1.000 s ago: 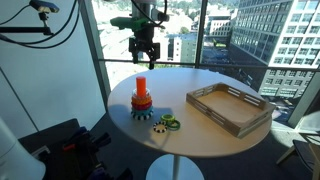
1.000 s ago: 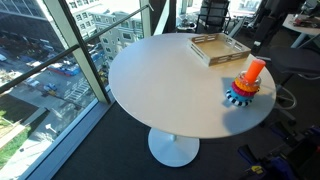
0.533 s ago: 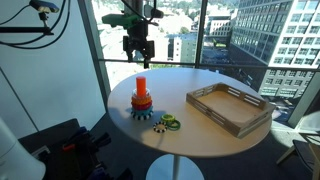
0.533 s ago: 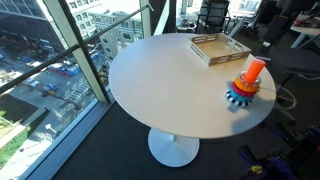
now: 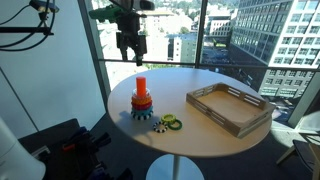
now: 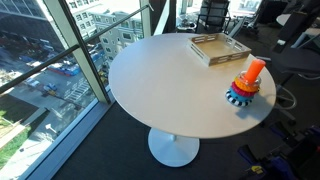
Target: Remove the light green ring from the rings stacking stand and put it on the table
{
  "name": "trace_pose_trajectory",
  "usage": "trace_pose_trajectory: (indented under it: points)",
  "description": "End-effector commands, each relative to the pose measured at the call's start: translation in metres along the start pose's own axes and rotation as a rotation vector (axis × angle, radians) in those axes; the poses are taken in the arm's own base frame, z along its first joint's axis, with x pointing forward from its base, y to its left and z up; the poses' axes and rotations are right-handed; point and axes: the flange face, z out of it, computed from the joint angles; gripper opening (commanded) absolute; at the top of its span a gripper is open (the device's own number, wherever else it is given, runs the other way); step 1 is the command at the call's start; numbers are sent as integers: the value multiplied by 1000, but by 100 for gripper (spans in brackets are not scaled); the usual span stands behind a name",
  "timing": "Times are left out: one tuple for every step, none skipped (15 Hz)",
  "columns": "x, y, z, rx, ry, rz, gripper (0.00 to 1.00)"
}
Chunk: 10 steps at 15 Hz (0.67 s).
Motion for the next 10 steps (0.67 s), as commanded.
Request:
trace_pose_trajectory:
  points:
    - [-15,2,-12,-39,2,42,100]
    - [-5,0,-6,-14,1,14,100]
    - [-6,0,-7,-16,4,16,100]
    - [-6,0,-7,-16,3,16,100]
    - [-6,0,-6,-16,1,16,100]
    - [-6,0,-5,-15,-1,16,100]
    - [-6,0,-4,-15,-3,16,100]
    - [-5,0,-4,-15,-4,16,100]
    - [-5,0,-4,-15,-4,16,100]
    - [-5,0,-4,-15,-4,16,100]
